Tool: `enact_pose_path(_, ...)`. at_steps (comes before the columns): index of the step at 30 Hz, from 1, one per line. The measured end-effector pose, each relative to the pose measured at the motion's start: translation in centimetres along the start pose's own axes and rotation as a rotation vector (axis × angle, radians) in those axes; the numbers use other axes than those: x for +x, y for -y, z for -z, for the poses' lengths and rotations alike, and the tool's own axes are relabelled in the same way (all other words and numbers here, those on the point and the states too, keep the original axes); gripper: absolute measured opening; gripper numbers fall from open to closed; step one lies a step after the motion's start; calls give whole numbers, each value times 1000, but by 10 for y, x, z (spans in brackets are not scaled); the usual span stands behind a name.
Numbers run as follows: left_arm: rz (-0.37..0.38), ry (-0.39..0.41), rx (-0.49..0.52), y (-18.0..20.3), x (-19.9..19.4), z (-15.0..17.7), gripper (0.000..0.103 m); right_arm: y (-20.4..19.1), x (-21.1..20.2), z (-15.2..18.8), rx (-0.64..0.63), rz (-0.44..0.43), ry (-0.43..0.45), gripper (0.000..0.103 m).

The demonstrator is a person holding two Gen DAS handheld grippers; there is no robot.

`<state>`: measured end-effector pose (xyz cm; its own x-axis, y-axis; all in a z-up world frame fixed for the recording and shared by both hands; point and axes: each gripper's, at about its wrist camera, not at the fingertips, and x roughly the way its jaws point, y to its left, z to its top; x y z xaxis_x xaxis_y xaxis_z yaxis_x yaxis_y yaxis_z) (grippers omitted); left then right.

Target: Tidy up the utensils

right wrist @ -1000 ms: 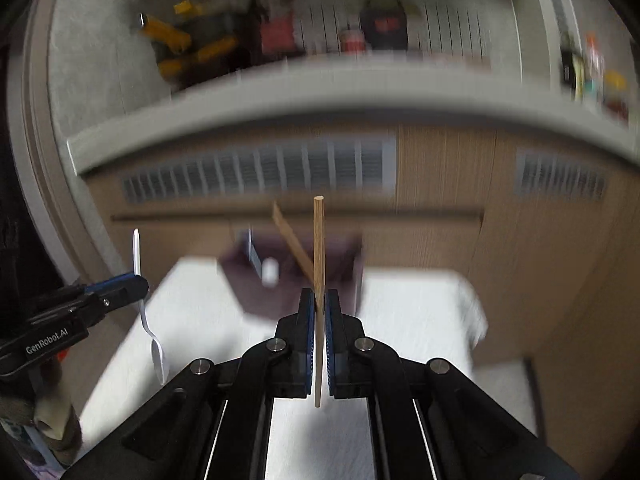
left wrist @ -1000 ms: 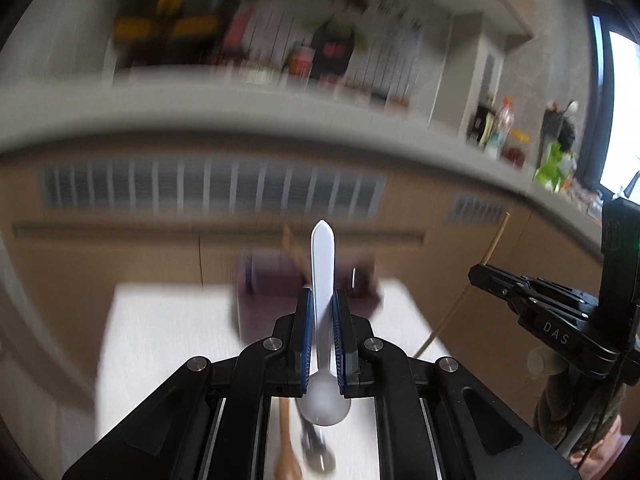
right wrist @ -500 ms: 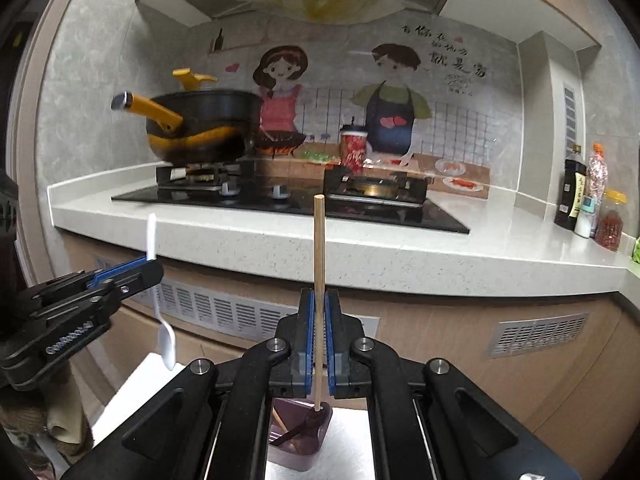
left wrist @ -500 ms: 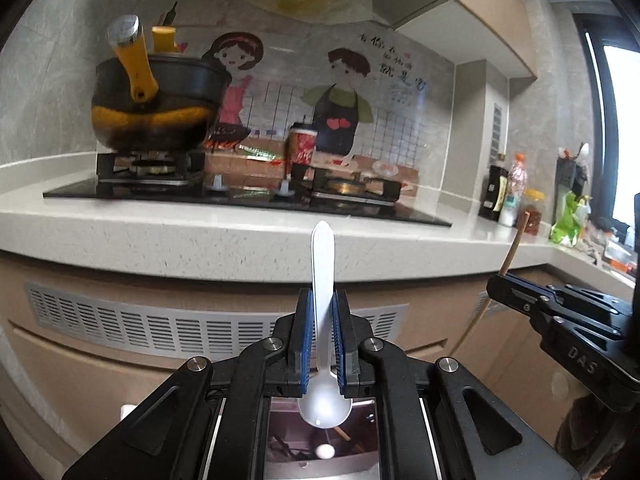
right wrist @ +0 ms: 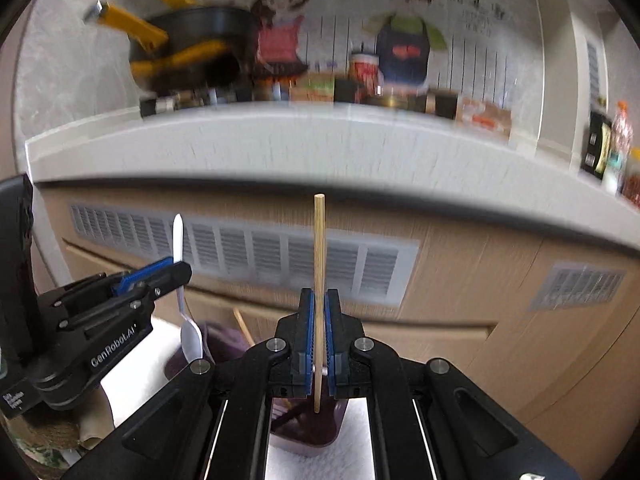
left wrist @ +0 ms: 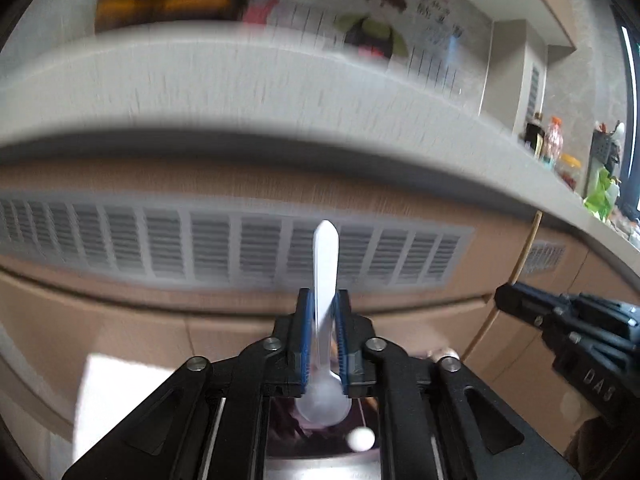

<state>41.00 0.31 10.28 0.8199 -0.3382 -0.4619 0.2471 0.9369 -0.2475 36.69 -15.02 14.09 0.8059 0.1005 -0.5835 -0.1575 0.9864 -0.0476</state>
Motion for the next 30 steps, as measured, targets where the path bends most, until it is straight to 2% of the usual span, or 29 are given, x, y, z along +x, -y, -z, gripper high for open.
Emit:
enact_pose_path(2, 16, -49, -31, -8, 15, 10, 46, -1, 18, 13, -20, -38, -63, 12)
enact_pose_path(5, -2, -101, -56, -19, 29, 25, 47, -3, 31, 30, -58, -17, -98, 26)
enact_pose_path(8, -7, -129, -91, -29, 24, 36, 47, 4, 31, 42, -48, -12, -113, 34)
enact_pose_path(9, -17, -131, -90, -30, 16, 41, 47, 9, 28, 45, -34, -15, -114, 35)
enact_pose_path(12, -46, -147, -67, -31, -9, 55, 48, 26, 15, 55, 7, 0, -114, 47)
enact_pose_path(14, -72, -168, -58, -33, -26, 66, 50, 37, 2, 65, 23, 18, -110, 60)
enact_pose_path(20, -113, -256, -46, -37, -70, 112, 53, 51, -41, 107, 10, 62, -127, 83)
enact_pose_path(24, -139, -307, 9, -29, -93, 145, 55, 42, -65, 140, -57, 18, -188, 85)
enact_pose_path(28, -135, -345, 30, -26, -111, 171, 65, 27, -80, 175, -135, -69, -279, 85)
enact_pose_path(30, -144, -355, 46, -24, -116, 178, 65, 18, -85, 191, -175, -97, -317, 85)
